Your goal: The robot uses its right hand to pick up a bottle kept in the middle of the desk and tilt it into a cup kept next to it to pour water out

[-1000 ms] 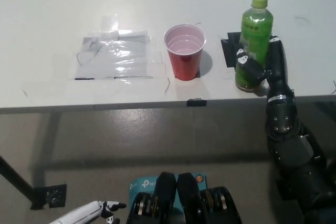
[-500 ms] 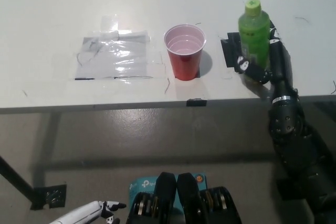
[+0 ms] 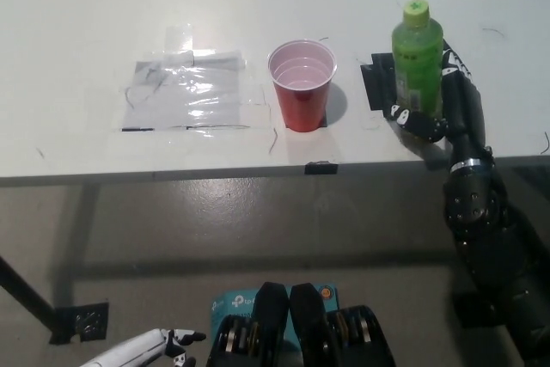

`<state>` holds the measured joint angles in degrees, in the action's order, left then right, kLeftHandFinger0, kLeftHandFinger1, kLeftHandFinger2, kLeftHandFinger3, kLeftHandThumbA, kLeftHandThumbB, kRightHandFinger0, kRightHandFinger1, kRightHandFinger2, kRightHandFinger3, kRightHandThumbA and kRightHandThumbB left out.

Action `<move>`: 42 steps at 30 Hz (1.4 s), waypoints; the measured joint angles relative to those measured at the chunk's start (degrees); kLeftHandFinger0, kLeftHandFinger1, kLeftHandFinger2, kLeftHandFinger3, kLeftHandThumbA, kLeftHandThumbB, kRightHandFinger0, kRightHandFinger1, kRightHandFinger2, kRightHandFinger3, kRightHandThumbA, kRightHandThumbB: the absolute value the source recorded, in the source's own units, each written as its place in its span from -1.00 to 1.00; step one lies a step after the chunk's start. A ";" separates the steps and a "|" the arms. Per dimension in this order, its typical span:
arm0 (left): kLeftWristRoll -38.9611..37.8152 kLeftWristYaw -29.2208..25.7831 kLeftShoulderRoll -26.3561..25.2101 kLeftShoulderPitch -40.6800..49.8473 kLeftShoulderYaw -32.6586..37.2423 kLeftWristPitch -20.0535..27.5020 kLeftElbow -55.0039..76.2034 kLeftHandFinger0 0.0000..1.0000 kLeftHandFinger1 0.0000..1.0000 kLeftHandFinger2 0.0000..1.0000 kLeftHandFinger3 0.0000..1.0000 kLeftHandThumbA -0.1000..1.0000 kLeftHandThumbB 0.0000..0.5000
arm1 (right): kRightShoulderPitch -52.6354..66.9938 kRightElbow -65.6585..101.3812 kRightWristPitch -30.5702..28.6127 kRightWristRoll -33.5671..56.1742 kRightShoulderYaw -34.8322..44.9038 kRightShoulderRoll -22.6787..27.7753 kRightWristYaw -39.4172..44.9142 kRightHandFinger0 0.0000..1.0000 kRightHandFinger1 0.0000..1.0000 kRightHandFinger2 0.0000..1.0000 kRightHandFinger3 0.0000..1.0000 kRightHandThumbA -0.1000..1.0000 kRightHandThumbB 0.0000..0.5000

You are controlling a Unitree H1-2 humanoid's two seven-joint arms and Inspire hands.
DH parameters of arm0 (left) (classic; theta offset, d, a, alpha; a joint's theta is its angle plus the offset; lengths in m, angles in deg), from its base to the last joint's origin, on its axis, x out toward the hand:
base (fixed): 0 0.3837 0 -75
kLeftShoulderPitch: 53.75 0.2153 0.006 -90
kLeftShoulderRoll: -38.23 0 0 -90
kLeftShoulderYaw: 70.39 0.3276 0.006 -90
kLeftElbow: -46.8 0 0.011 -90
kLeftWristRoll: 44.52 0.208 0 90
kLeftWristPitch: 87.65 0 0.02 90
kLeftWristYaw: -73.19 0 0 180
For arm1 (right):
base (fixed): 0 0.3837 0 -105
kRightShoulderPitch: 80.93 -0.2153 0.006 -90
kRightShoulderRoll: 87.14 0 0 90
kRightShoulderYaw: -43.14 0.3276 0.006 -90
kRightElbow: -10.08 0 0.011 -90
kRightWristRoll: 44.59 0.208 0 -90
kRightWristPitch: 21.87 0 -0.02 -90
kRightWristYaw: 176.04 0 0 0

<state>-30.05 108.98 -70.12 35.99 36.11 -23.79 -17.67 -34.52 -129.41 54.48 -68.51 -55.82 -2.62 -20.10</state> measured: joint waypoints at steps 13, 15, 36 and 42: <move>0.02 -0.02 0.01 0.61 -0.19 -0.01 0.00 1.00 1.00 1.00 1.00 0.98 0.08 | 5.39 6.71 2.42 -0.29 0.00 2.42 1.81 1.00 1.00 1.00 1.00 0.72 1.00; 0.01 -0.01 0.00 0.67 -0.20 0.00 0.00 1.00 1.00 1.00 1.00 1.00 0.07 | 6.61 8.34 2.77 -0.30 -0.01 2.95 2.55 1.00 1.00 1.00 1.00 0.77 1.00; 0.04 0.61 -0.11 1.40 -1.55 -0.01 0.00 0.98 1.00 1.00 1.00 1.00 0.13 | 26.88 45.71 11.23 2.89 0.02 6.98 18.08 1.00 1.00 1.00 1.00 0.54 0.90; 0.33 0.65 -0.10 1.46 -1.53 -0.01 -0.01 1.00 1.00 1.00 1.00 1.00 0.17 | 38.09 59.43 13.94 8.85 -0.06 6.82 23.60 1.00 1.00 1.00 1.00 0.43 0.59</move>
<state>-29.72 109.63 -70.23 37.45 34.58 -23.81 -17.68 3.57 -69.98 68.41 -59.66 -55.88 4.20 3.51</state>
